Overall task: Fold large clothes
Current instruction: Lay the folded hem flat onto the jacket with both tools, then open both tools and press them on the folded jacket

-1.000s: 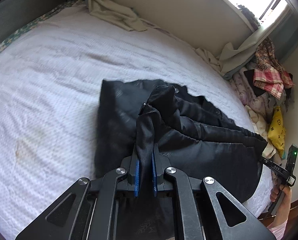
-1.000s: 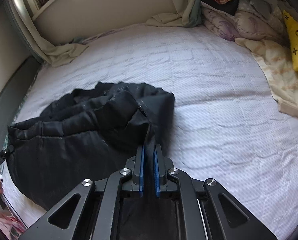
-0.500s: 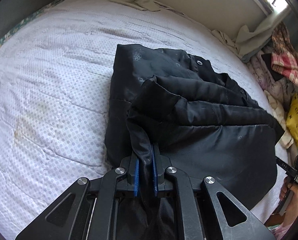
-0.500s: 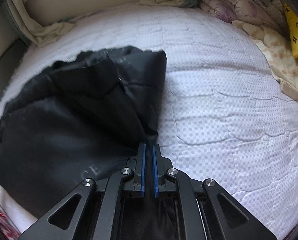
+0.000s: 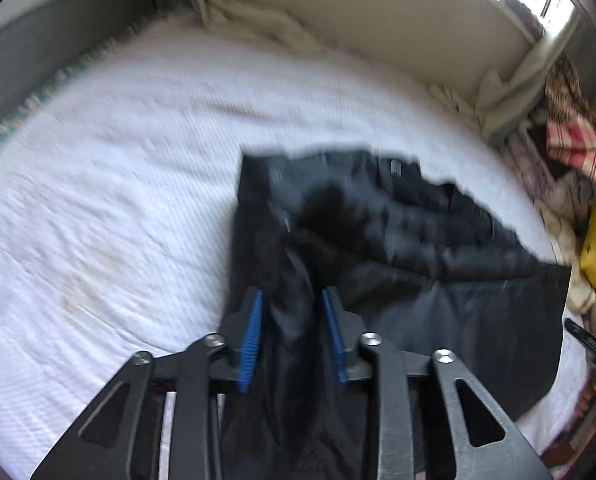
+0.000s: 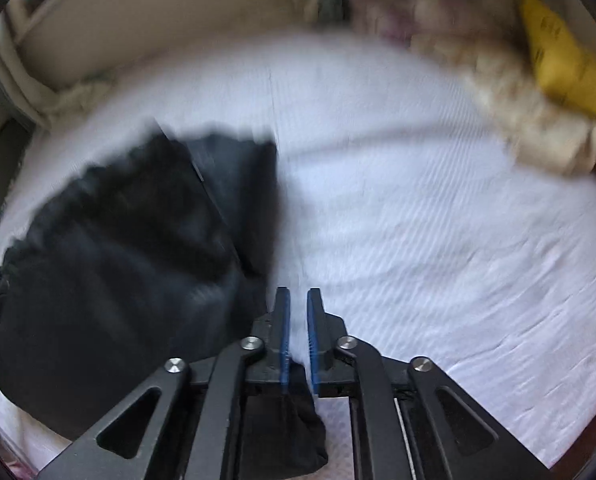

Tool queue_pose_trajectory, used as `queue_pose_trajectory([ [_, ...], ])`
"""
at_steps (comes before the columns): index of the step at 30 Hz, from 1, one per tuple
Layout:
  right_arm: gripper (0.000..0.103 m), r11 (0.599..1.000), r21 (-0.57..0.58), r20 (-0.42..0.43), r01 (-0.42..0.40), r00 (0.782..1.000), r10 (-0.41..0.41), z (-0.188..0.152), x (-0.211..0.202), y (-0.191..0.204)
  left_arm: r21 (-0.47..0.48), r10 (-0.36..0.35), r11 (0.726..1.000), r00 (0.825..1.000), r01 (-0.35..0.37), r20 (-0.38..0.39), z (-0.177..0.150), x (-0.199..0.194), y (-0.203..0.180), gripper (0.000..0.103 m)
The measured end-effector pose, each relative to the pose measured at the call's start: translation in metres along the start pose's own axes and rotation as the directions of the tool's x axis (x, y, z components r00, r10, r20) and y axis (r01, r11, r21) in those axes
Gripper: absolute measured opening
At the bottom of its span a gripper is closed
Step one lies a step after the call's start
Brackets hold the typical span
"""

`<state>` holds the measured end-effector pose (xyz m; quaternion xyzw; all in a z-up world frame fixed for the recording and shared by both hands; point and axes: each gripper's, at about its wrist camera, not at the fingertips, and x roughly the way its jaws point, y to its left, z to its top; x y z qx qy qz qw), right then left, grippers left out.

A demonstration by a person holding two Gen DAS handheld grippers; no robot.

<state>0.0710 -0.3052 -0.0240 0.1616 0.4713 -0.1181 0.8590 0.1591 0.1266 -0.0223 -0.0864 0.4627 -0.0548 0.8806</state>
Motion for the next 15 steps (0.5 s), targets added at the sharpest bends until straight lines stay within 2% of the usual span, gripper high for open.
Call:
queue_pose_trajectory([
  [2, 0.011, 0.999, -0.046, 0.119, 0.023, 0.993, -0.017, 0.006, -0.028, 0.015, 0.014, 0.016, 1.0, 0.997, -0.017, 0.076, 0.001, -0.017, -0.009, 0.046],
  [3, 0.013, 0.997, -0.07, 0.161, 0.016, 0.987, -0.005, 0.008, -0.037, 0.023, 0.036, -0.011, 0.999, 0.994, 0.007, 0.11, 0.0, -0.024, -0.02, 0.049],
  [5, 0.018, 0.989, -0.142, 0.205, -0.046, 0.976, 0.075, 0.01, -0.046, 0.046, 0.091, -0.069, 0.994, 0.991, 0.059, 0.113, -0.005, -0.026, -0.04, 0.053],
  [6, 0.019, 0.983, -0.169, 0.202, -0.076, 0.973, 0.11, 0.009, -0.046, 0.056, 0.138, -0.086, 0.988, 0.991, 0.072, 0.099, -0.009, -0.022, -0.055, 0.054],
  [8, 0.019, 0.967, -0.227, 0.166, -0.12, 0.973, 0.16, 0.006, -0.038, 0.08, 0.215, -0.069, 0.975, 0.995, 0.053, 0.066, -0.017, -0.008, -0.078, 0.055],
  [11, 0.019, 0.962, -0.257, 0.127, -0.088, 0.984, 0.123, -0.002, -0.018, 0.099, 0.275, 0.001, 0.962, 1.0, 0.005, -0.022, -0.034, 0.029, -0.095, 0.055],
  [15, 0.019, 0.962, -0.27, 0.06, -0.031, 0.997, 0.049, -0.011, 0.02, 0.108, 0.324, 0.051, 0.945, 0.999, -0.044, -0.012, -0.047, 0.046, -0.097, 0.057],
])
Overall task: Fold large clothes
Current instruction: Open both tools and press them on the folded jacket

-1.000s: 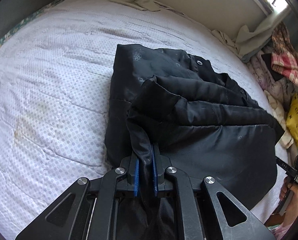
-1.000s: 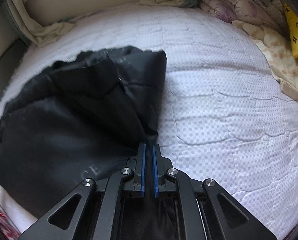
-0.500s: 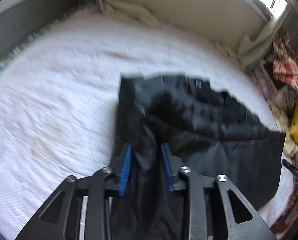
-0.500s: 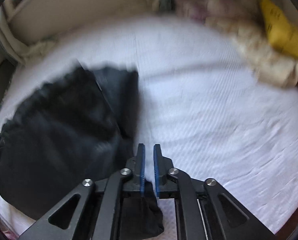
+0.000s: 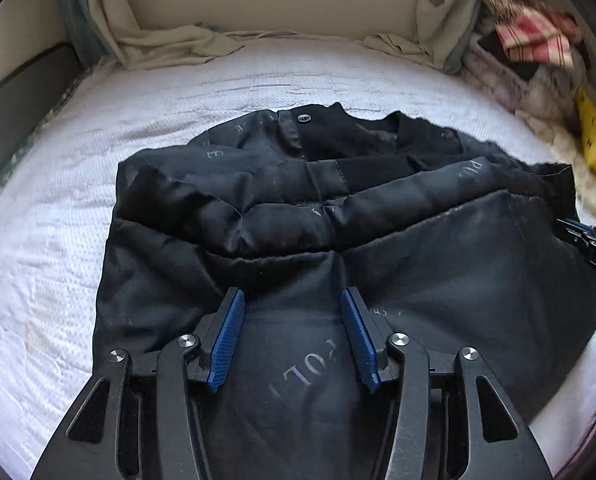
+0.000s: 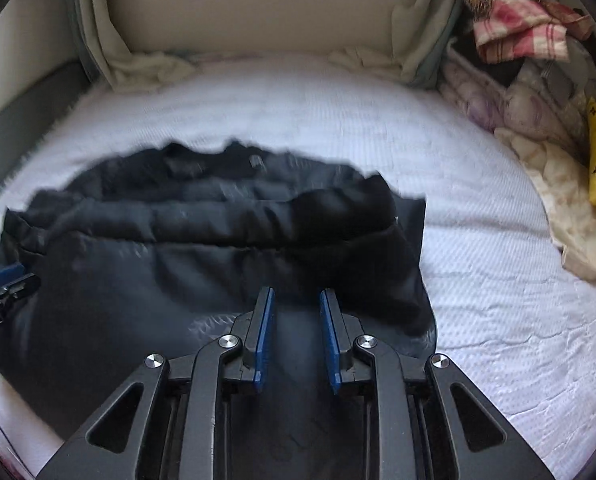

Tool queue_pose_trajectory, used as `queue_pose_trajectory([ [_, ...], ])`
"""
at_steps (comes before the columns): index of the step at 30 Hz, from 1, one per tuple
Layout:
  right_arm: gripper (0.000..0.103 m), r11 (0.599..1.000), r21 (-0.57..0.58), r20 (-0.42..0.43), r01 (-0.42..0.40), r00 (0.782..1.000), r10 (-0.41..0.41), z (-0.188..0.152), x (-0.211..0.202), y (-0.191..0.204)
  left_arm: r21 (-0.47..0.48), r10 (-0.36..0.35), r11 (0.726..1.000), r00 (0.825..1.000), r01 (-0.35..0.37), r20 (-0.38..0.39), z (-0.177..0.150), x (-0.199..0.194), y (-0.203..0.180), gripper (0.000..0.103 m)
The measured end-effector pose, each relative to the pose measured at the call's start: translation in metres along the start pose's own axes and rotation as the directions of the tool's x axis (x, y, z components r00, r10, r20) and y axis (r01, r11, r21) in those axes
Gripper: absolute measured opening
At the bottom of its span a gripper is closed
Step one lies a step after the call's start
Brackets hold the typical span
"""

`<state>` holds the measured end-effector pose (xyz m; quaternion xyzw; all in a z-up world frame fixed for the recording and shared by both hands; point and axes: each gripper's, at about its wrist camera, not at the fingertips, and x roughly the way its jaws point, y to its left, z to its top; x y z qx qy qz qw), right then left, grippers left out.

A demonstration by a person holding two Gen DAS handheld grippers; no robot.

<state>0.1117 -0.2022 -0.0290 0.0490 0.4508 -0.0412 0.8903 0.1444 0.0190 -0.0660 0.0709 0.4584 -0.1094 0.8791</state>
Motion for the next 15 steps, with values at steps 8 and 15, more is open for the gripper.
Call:
queue_pose_trajectory([
  [8, 0.019, 0.999, -0.04, -0.015, 0.012, 1.0, -0.013, -0.025, 0.044, 0.0, 0.013, 0.012, 1.0, 1.0, -0.013, 0.027, -0.014, 0.008, -0.002, 0.057],
  [15, 0.018, 0.998, -0.052, 0.014, 0.045, 0.999, -0.044, -0.032, 0.053, 0.006, 0.034, 0.029, 0.999, 0.998, -0.031, 0.056, -0.017, 0.013, -0.005, 0.057],
])
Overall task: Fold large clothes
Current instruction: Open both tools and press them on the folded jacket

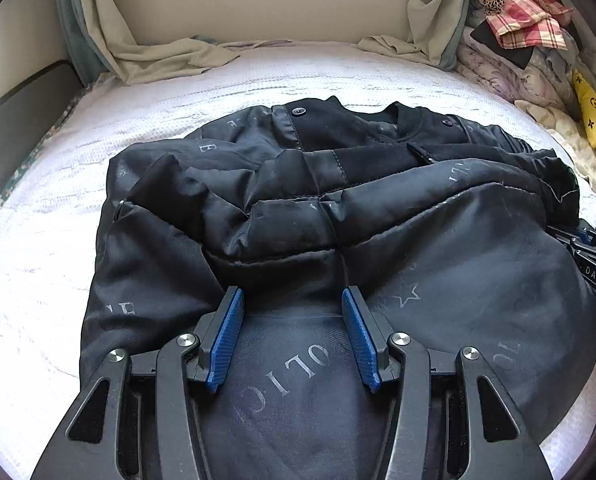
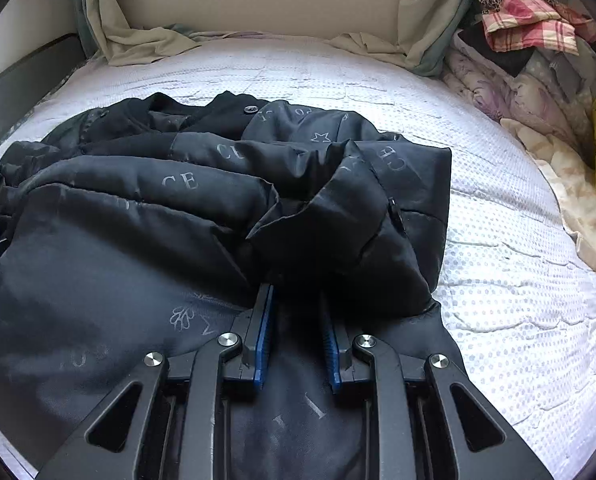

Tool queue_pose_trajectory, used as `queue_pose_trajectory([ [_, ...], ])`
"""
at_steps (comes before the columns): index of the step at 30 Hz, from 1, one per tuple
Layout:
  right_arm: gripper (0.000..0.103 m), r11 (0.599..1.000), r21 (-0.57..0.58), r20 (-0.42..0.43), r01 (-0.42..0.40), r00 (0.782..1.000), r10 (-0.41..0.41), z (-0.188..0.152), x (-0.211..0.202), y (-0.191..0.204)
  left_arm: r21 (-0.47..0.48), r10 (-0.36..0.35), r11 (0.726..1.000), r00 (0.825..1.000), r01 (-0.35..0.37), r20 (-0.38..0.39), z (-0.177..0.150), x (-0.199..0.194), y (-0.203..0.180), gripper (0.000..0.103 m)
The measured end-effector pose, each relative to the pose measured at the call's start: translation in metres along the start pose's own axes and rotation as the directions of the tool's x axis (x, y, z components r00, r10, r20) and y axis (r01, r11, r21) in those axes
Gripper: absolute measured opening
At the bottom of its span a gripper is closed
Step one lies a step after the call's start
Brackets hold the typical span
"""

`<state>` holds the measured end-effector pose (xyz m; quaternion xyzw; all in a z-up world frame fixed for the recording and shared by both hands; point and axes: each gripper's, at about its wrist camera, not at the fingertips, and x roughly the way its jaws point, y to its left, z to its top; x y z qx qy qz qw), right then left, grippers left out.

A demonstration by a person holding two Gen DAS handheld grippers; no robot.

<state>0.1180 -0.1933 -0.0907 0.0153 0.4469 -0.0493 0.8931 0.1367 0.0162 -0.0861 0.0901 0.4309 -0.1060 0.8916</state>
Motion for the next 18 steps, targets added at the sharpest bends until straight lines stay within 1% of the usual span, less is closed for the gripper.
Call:
queue_pose_trajectory([
  [5, 0.018, 0.999, -0.016, 0.028, 0.031, 0.999, -0.03, -0.004, -0.0003, 0.0047, 0.001, 0.003, 1.0, 1.0, -0.003, 0.006, -0.0007, 0.0, -0.0001, 0.057],
  [9, 0.018, 0.999, -0.017, 0.034, 0.047, 0.998, -0.046, -0.0052, -0.0009, 0.0074, 0.002, 0.006, 1.0, 1.0, -0.006, 0.011, -0.0014, -0.0004, -0.0006, 0.057],
  [14, 0.018, 0.999, -0.014, 0.036, 0.039, 0.999, -0.039, -0.0061, -0.0002, 0.0063, 0.013, 0.011, 1.0, 1.0, -0.011, 0.021, -0.0035, -0.0001, -0.0017, 0.057],
  [18, 0.018, 1.0, -0.008, 0.036, 0.027, 0.999, -0.027, -0.0061, 0.0026, 0.004, 0.0, 0.003, 1.0, 1.0, -0.003, 0.017, -0.0018, 0.0018, 0.0, 0.057],
])
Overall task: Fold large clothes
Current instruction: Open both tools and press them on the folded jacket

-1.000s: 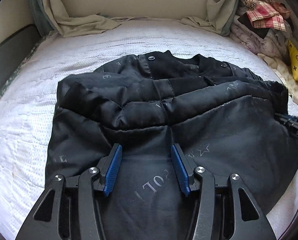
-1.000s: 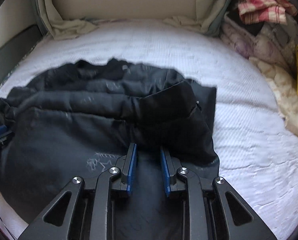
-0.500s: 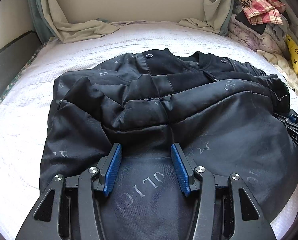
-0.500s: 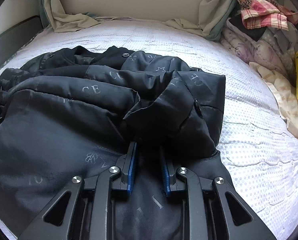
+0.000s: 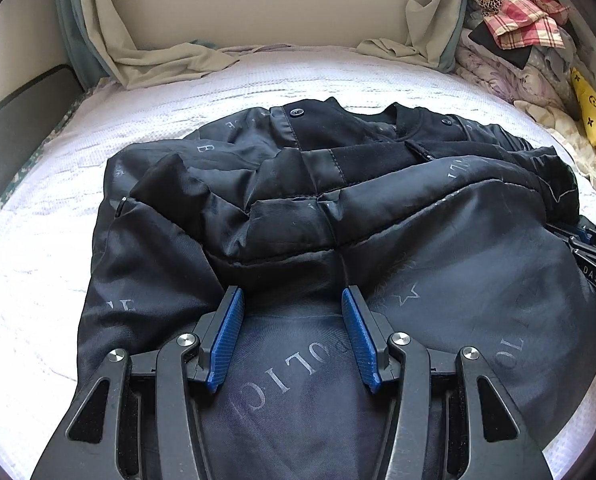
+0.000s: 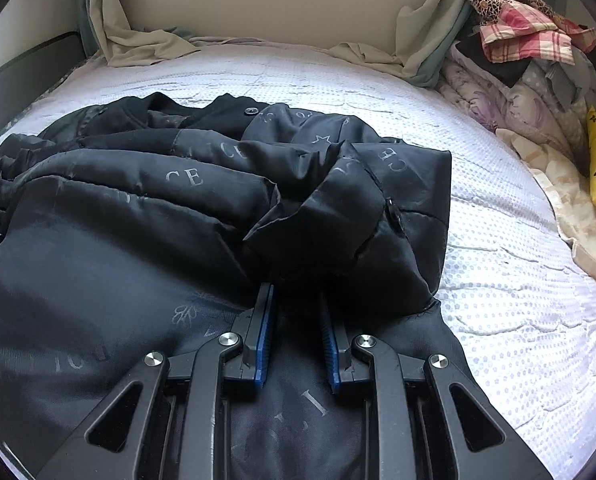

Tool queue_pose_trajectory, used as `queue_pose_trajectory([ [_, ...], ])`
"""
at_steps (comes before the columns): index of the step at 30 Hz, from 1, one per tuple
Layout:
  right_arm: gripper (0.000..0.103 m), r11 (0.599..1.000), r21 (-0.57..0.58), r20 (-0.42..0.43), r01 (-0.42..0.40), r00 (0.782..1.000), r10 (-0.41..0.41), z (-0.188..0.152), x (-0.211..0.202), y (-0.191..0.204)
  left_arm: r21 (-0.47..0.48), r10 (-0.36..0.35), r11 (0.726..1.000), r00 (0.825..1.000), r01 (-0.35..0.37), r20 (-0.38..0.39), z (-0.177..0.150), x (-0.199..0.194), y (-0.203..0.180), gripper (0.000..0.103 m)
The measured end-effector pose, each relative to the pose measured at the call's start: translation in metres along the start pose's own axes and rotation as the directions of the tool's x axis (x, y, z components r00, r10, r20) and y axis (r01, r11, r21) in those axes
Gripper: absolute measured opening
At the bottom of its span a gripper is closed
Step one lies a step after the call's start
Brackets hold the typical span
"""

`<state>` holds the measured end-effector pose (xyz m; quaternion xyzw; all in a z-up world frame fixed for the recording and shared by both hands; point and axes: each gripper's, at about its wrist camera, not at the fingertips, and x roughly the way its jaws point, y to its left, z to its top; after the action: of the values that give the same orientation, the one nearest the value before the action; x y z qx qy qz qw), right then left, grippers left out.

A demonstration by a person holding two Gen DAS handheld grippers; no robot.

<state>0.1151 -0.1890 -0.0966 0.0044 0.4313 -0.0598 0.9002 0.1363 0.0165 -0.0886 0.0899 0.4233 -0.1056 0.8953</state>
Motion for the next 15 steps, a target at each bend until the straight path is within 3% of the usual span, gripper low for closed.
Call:
queue_pose_trajectory([
  [10, 0.019, 0.992, 0.091, -0.059, -0.084, 0.994, 0.089, 0.019, -0.016, -0.02, -0.019, -0.001, 1.0, 1.0, 0.001, -0.02, 0.008, -0.004, 0.002, 0.057],
  [12, 0.028, 0.993, 0.093, -0.042, -0.074, 0.996, 0.078, 0.025, -0.031, -0.022, -0.017, 0.0, 1.0, 1.0, 0.0, -0.025, 0.009, -0.004, 0.002, 0.056],
  [14, 0.051, 0.995, 0.09, 0.004, -0.042, 0.999, 0.042, 0.03, -0.047, -0.022, -0.02, -0.001, 1.0, 1.0, 0.001, -0.029, 0.009, -0.004, 0.001, 0.056],
  [15, 0.052, 0.997, 0.08, 0.026, -0.022, 0.999, 0.02, 0.031, -0.054, -0.021, -0.021, -0.001, 1.0, 1.0, 0.0, -0.03, 0.01, -0.004, 0.001, 0.056],
])
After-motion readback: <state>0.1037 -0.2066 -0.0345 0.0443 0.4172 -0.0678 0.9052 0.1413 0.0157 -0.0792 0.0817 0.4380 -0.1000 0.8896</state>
